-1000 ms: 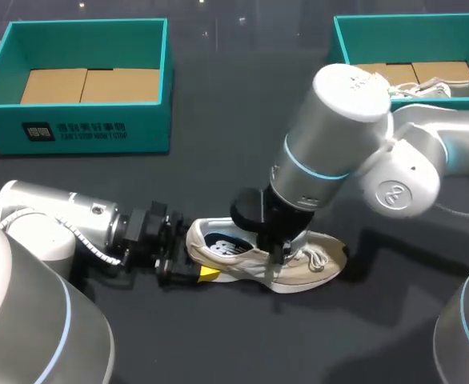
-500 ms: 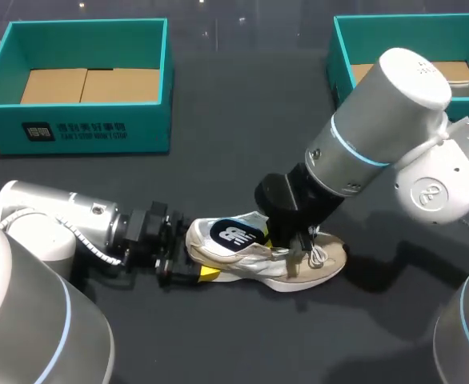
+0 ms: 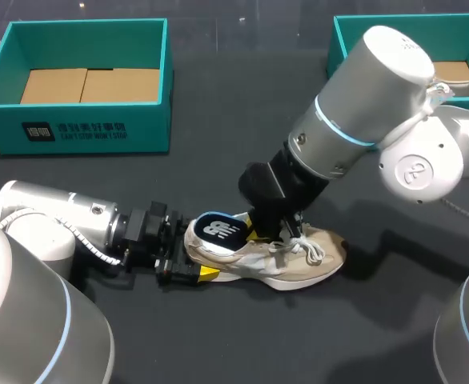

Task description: Take the shoe out of the shoebox, open the shoe tongue, remove and reinsert the insole, then place the shoe into the shoebox

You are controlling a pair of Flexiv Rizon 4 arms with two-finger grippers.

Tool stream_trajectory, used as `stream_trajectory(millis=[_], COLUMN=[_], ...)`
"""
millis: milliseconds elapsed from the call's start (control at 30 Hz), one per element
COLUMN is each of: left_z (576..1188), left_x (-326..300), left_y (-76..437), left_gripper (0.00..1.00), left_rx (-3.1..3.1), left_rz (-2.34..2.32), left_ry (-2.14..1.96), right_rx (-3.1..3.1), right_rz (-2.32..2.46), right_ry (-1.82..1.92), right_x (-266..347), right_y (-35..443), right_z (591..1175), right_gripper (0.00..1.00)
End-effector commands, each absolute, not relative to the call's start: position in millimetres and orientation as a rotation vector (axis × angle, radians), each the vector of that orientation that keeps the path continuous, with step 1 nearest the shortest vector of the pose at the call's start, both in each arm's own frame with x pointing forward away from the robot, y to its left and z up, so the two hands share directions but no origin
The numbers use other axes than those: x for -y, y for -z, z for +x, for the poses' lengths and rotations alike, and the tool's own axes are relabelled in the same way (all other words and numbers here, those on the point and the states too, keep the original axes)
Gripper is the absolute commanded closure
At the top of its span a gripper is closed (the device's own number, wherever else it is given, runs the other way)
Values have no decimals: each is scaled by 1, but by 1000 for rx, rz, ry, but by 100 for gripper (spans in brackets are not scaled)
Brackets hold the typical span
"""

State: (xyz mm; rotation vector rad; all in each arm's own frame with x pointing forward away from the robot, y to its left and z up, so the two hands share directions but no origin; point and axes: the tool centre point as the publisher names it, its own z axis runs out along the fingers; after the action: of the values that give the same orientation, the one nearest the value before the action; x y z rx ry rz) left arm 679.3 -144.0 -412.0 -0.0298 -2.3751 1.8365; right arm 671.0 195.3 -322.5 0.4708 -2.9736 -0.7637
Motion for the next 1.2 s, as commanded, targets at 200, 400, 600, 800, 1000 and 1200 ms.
stream_trajectory(millis=[200, 400, 600, 800, 1000, 1200], left_z=[681, 681, 681, 681, 681, 681], left_x=[144, 144, 144, 144, 144, 144], left_y=[415, 415, 415, 415, 415, 415], left_gripper=[100, 100, 100, 100, 100, 100], left_rx=[2376, 2376, 2376, 2376, 2376, 2376], left_rz=[-31, -31, -31, -31, -31, -31], left_ry=[-1835, -1835, -1835, -1835, -1835, -1835], right_rx=[2909, 2888, 2853, 2820, 2737, 2659], right_rz=[538, 524, 409, 347, 304, 271], right_ry=[693, 676, 645, 640, 626, 628], right_x=[-227, -234, -233, -231, -233, -236], right_y=[329, 325, 322, 318, 316, 319], right_z=[682, 683, 687, 690, 696, 700], right_gripper=[100, 97, 35, 1, 0, 9])
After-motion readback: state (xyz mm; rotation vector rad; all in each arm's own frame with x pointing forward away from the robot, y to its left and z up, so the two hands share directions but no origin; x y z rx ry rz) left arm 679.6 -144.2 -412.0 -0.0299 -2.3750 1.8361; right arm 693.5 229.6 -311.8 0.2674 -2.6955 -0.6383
